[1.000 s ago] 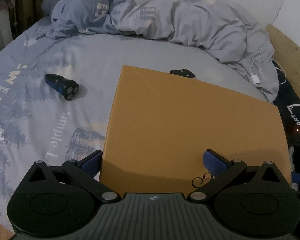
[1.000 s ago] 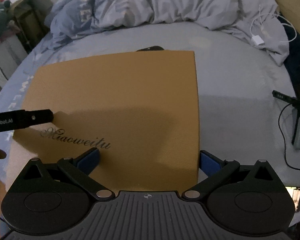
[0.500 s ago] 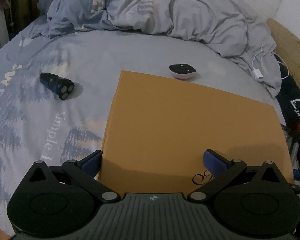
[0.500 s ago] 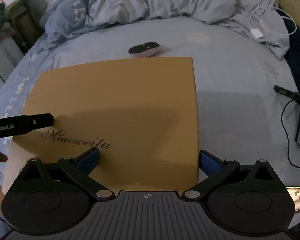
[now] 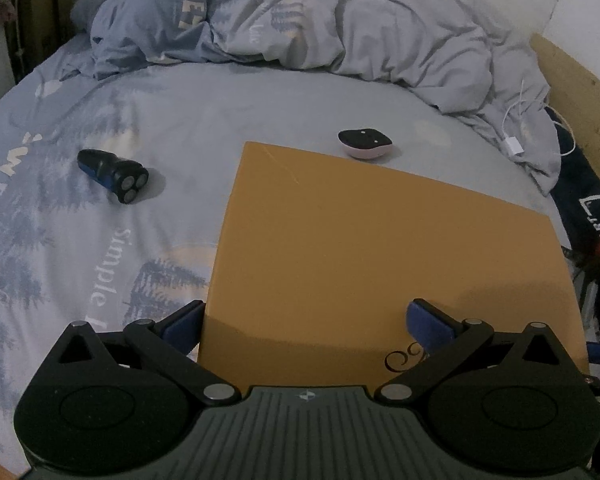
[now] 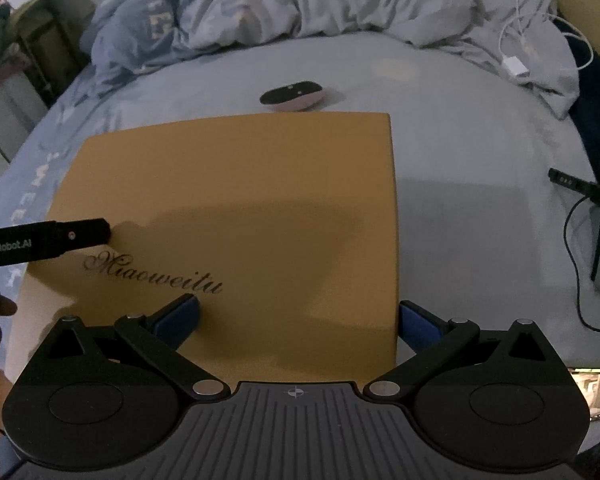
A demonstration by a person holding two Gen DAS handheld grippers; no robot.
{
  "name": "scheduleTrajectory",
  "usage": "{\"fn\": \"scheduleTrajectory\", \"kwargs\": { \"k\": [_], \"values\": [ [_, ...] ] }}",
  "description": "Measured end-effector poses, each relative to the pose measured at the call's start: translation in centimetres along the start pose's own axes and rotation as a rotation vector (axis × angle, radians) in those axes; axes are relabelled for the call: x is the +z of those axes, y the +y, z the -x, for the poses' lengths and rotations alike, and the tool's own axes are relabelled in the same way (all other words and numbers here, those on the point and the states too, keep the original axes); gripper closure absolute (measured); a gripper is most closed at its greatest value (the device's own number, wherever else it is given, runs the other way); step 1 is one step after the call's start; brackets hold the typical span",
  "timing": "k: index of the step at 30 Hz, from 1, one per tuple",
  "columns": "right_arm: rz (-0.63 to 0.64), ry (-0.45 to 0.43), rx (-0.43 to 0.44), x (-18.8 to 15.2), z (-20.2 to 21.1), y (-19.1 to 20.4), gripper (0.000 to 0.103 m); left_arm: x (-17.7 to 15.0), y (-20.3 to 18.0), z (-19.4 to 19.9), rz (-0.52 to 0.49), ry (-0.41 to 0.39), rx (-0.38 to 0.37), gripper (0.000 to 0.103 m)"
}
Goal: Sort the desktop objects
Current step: 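Carry the lid with both grippers over the open box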
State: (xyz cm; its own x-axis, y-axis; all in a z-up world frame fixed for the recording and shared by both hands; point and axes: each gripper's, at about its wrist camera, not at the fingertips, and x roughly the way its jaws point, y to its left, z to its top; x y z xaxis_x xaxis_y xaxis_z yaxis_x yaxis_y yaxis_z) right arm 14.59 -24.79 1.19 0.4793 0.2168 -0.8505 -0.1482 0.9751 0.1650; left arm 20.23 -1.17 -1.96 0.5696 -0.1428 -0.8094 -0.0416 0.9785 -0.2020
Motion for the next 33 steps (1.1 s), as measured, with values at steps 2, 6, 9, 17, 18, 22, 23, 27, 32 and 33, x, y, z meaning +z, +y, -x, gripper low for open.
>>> {"fn": "scheduleTrajectory", "kwargs": {
  "k": [2,6,9,17,18,22,23,27,32,33],
  "values": [
    [0.005,-0.002,-0.002,0.1,0.1,0.2,0.0,0.0,0.2,0.0,0.007,0.0,-0.008,0.0],
    [0.014,-0.006,-0.005,0.2,0.4,0.6,0.0,0.2,0.5,0.2,0.015,0.0,-0.009,0.0],
    [0.021,-0.009,-0.005,0.2,0.5,0.9,0.0,0.3,0.8,0.3,0.014,-0.003,-0.002,0.0],
    [0.037,-0.004,-0.008,-0.2,0.5,1.5,0.0,-0.1,1.6,-0.3,0.024,0.014,-0.009,0.0],
    [0.045,-0.002,-0.01,-0.2,0.5,1.7,0.0,-0.1,1.7,-0.3,0.022,0.015,-0.007,0.0],
    [0.063,-0.003,-0.021,-0.4,0.3,2.2,0.0,-0.3,1.8,-0.5,0.017,0.02,-0.001,0.0],
    [0.061,-0.002,-0.02,-0.4,0.3,2.3,0.0,-0.3,1.9,-0.5,0.017,0.02,-0.001,0.0],
    [0.066,0.002,-0.026,-0.6,0.0,2.5,0.0,-0.4,2.0,-0.6,0.013,0.022,0.001,0.0],
    [0.071,0.013,-0.032,-0.9,-0.6,2.4,0.0,-0.7,1.9,-1.2,0.007,0.034,0.005,0.0],
    [0.071,0.013,-0.033,-0.9,-0.7,2.3,0.0,-0.8,1.9,-1.3,0.007,0.034,0.005,0.0]
  ]
}}
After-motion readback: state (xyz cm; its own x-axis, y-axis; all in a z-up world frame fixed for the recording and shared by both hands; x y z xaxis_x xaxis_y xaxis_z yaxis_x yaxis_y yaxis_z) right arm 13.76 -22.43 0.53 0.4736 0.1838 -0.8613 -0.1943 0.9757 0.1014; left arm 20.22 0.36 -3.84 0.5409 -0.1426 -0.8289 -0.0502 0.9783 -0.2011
